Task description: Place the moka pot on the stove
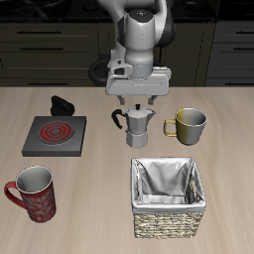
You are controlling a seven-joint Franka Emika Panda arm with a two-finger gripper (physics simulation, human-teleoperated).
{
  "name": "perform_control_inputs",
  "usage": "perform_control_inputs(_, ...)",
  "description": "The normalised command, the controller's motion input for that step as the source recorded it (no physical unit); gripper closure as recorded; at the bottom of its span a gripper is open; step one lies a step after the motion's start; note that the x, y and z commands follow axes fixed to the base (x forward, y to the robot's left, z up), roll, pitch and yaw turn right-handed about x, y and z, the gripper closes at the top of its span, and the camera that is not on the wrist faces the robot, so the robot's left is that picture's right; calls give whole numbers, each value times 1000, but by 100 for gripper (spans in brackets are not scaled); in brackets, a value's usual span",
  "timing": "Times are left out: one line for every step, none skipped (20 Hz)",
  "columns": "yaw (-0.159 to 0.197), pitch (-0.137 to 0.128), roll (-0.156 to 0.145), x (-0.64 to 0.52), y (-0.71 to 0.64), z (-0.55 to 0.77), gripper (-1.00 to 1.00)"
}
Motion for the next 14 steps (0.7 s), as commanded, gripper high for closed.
perform_control_inputs(-34,19,-23,2,-105,-128,-100)
perform_control_inputs(6,2,0,1,-39,-81,-100)
perform_control_inputs(7,30,7,-32,-90,-163,-100)
perform_control_inputs(2,8,-33,16,-48,-116,-100)
perform_control_inputs(10,1,12,97,58,-34,-100)
perform_control_inputs(-6,28,-4,-20,-106,-139,-100)
perform_control_inputs(6,-2,-1,65,51,-41,-100)
perform_control_inputs(13,-2,1,17,-11,-109,-100)
perform_control_inputs(0,0,0,46,41,-2,-100)
perform_control_inputs(-8,21,-1,86,35,-142,-100)
perform_control_inputs(7,30,15,53,47,-134,-100)
perform_control_inputs(8,4,13,0,25,-33,-100)
perform_control_inputs(-20,7,4,13,60,-76,-100)
perform_control_inputs(-9,11,28,34,119,-56,-100)
